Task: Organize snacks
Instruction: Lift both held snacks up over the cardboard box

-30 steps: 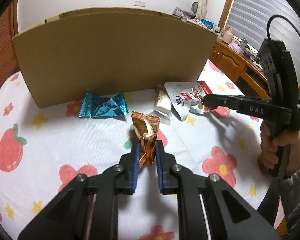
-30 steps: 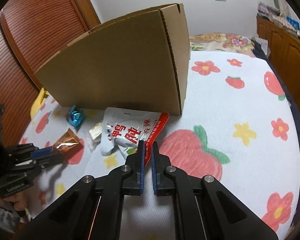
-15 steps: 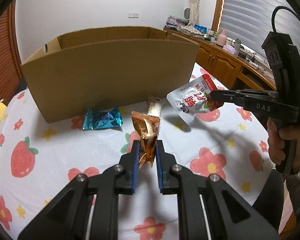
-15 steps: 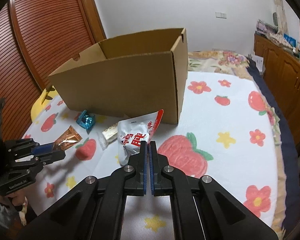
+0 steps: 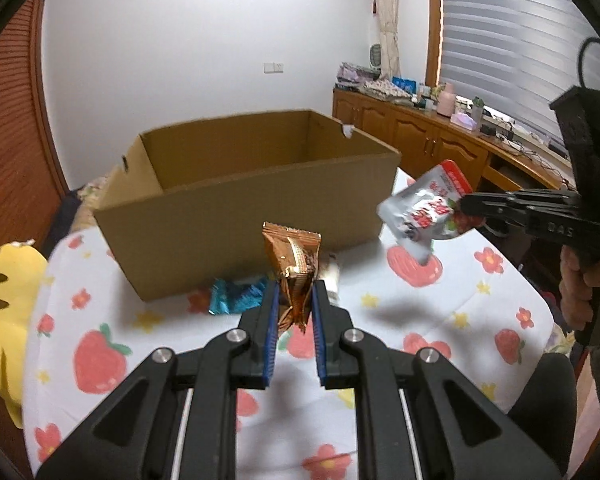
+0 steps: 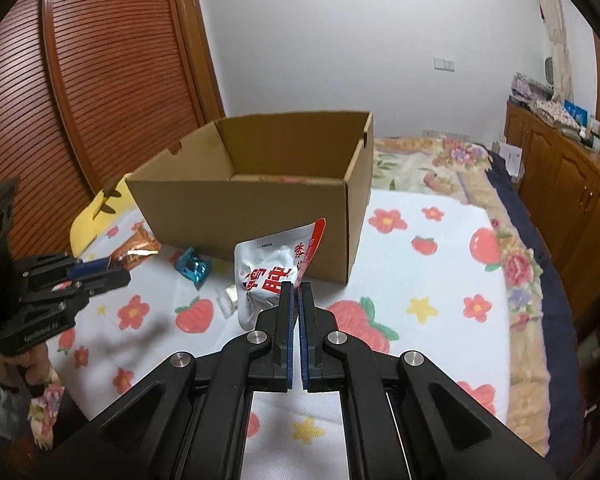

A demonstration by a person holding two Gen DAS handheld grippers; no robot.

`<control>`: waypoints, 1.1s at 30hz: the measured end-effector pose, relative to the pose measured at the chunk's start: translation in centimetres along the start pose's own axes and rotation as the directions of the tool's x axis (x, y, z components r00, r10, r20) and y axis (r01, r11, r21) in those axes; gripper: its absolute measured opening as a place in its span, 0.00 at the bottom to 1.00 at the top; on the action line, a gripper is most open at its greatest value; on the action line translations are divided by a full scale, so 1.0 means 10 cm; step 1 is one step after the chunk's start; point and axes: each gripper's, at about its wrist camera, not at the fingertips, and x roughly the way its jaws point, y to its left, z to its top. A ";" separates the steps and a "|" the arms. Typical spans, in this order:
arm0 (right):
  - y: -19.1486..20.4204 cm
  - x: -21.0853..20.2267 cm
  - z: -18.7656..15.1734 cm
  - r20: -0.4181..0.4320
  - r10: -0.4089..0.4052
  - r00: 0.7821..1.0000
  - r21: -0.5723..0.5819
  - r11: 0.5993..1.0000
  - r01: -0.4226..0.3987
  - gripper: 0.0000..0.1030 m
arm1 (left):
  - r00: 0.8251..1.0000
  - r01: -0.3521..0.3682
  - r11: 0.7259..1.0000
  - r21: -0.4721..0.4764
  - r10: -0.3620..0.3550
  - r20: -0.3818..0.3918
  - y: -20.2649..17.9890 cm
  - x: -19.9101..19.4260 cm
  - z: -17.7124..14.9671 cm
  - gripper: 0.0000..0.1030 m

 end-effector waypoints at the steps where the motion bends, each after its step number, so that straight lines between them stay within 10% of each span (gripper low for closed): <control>1: 0.01 -0.04 0.02 0.008 -0.001 1.000 -0.006 1.000 0.001 0.00 | 1.000 -0.008 1.000 0.002 0.008 0.011 0.03 -0.03 0.03 0.12; 33: 0.31 0.28 1.15 0.149 0.041 0.988 -0.127 0.992 -0.022 0.00 | 0.984 -0.089 0.996 -0.014 0.090 0.155 0.80 0.34 0.97 0.12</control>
